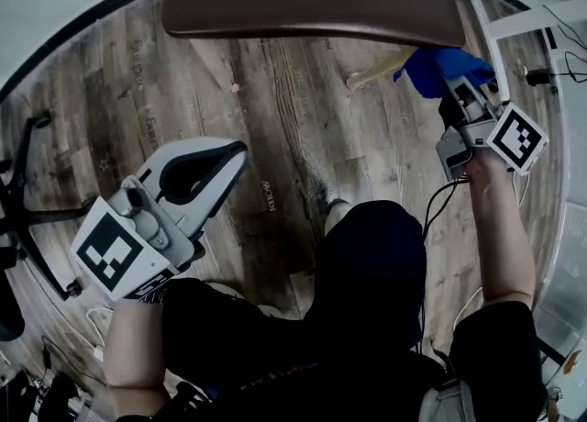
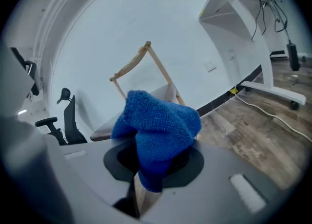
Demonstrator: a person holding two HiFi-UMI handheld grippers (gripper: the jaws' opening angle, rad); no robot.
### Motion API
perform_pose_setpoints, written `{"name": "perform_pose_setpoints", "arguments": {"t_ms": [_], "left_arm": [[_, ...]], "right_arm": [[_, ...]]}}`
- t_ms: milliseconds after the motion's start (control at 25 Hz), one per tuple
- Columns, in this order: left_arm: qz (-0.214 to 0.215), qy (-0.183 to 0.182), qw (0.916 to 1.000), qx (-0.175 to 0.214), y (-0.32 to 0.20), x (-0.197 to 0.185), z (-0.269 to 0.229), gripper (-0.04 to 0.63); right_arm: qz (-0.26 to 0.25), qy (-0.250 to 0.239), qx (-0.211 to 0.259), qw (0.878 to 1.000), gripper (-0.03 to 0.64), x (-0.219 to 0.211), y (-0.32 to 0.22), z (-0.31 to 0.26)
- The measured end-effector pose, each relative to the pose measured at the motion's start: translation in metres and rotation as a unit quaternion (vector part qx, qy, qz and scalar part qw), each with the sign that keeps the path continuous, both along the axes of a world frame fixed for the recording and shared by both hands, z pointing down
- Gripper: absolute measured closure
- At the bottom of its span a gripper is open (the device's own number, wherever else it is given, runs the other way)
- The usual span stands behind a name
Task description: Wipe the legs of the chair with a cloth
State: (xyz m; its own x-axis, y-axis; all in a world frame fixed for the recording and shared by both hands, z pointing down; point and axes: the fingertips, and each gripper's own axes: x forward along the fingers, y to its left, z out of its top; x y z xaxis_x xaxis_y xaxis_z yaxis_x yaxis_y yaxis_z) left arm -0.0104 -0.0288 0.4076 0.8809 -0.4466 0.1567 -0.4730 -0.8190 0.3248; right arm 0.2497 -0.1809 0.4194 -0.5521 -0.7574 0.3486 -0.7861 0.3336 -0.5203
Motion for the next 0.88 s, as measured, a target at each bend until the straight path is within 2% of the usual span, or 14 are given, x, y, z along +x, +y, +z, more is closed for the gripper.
{"name": "perform_pose_setpoints", "arguments": {"t_ms": [240,320,400,480,720,880], "left_arm": [[0.0,-0.005,0.9999,-0.01,-0.004,0.001,0.01,0.595],[0.002,-0.004,0.9999,-0.012,-0.006,0.004,0.01,0.595],[0.004,-0.006,0.9999,-0.014,-0.007,0.005,0.012,0.595],[0.004,-0.009,0.9998,-0.017,-0.005,0.004,0.015,0.595],[0.0,-0.007,0.9998,-0.017,-0.003,0.002,0.012,0.595],[0.004,-0.009,0.9998,-0.019,-0.002,0.004,0.013,0.595]], "right_arm": [[-0.02,0.023,-0.018,0.999,0.532,0.007,-0.004,0.014],[-0.034,0.079,-0.03,0.996,0.531,0.005,-0.002,0.03],[-0.06,0.146,-0.024,0.987,0.531,0.0,-0.002,0.045],[-0.069,0.17,-0.027,0.983,0.531,-0.001,-0.003,0.058],[-0.052,0.148,-0.06,0.986,0.531,0.005,-0.014,0.091],[-0.053,0.146,-0.053,0.986,0.529,0.006,-0.015,0.104]]}}
